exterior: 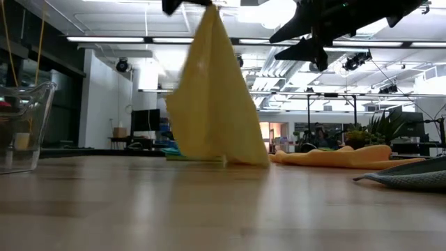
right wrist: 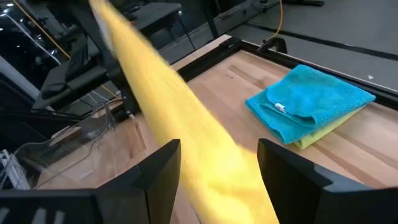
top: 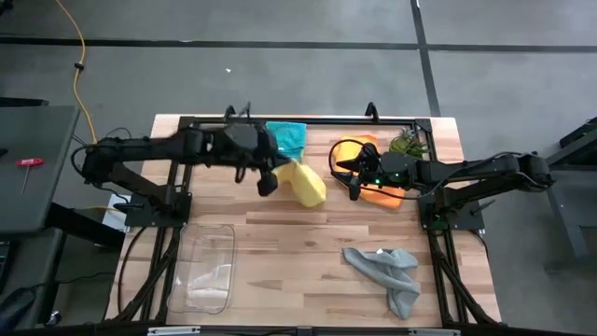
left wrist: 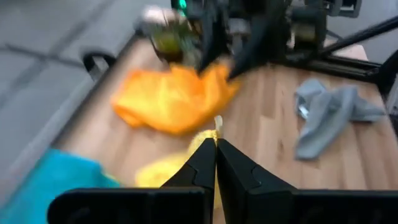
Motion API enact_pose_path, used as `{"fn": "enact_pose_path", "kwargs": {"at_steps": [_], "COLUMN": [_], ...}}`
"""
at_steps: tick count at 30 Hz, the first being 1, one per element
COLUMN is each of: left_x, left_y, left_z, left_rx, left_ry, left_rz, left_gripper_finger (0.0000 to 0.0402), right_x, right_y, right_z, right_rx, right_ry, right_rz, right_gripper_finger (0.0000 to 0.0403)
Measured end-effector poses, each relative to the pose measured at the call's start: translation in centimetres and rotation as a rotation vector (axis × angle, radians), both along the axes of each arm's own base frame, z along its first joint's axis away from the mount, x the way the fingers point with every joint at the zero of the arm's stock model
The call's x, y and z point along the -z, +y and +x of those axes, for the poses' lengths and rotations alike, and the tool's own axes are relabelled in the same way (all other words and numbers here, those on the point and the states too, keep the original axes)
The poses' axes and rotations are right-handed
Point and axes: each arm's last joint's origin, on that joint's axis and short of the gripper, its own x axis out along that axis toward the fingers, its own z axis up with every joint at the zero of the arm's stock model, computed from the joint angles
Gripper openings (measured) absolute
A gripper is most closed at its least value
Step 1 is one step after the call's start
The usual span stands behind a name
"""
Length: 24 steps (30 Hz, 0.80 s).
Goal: Fold microfiber towels
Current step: Fold the yellow microfiber towel
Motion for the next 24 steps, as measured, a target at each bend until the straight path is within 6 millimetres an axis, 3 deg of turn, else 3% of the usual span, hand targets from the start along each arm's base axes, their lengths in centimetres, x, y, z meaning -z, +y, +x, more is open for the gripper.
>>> {"fn": "enact_pose_path", "kwargs": {"at_steps": [4, 9, 13, 16, 19, 22, 24], "left_x": [5.5, 10.4, 10.0, 8.5, 8.6, 9.3, 9.6], "left_y": [-1.1, -0.1, 1.4, 3.0, 5.9, 8.9, 10.2], "left_z": [0.3, -0.8, -1.1, -1.2, -2.5, -4.1, -4.9], "left_rx": [-0.129, -0.461, -0.51, -0.506, -0.694, -0.888, -0.918], "left_ry": [0.041, 0.053, -0.002, -0.061, -0.067, -0.123, -0.13], "left_rz": [-0.113, -0.242, -0.417, -0.399, -0.315, -0.368, -0.413], "left_gripper_finger": [0.0, 0.0, 0.0, 0.0, 0.0, 0.0, 0.0], "right_x": [0.2, 0.9, 0.9, 0.9, 1.0, 1.2, 1.8], "right_y": [0.2, 0.3, 0.4, 0.4, 0.4, 0.4, 0.5], "right_z": [0.0, -0.2, -0.3, -0.3, -0.3, -0.1, 0.3], "right_rx": [-0.053, -0.098, -0.115, -0.115, -0.115, -0.106, -0.106], "right_ry": [0.022, 0.091, 0.097, 0.098, 0.098, 0.105, 0.125], "right_rz": [0.027, 0.051, 0.056, 0.055, 0.057, 0.09, 0.116], "right_gripper_finger": [0.0204, 0.0204, 0.0204, 0.0204, 0.0204, 0.0204, 0.0204]}}
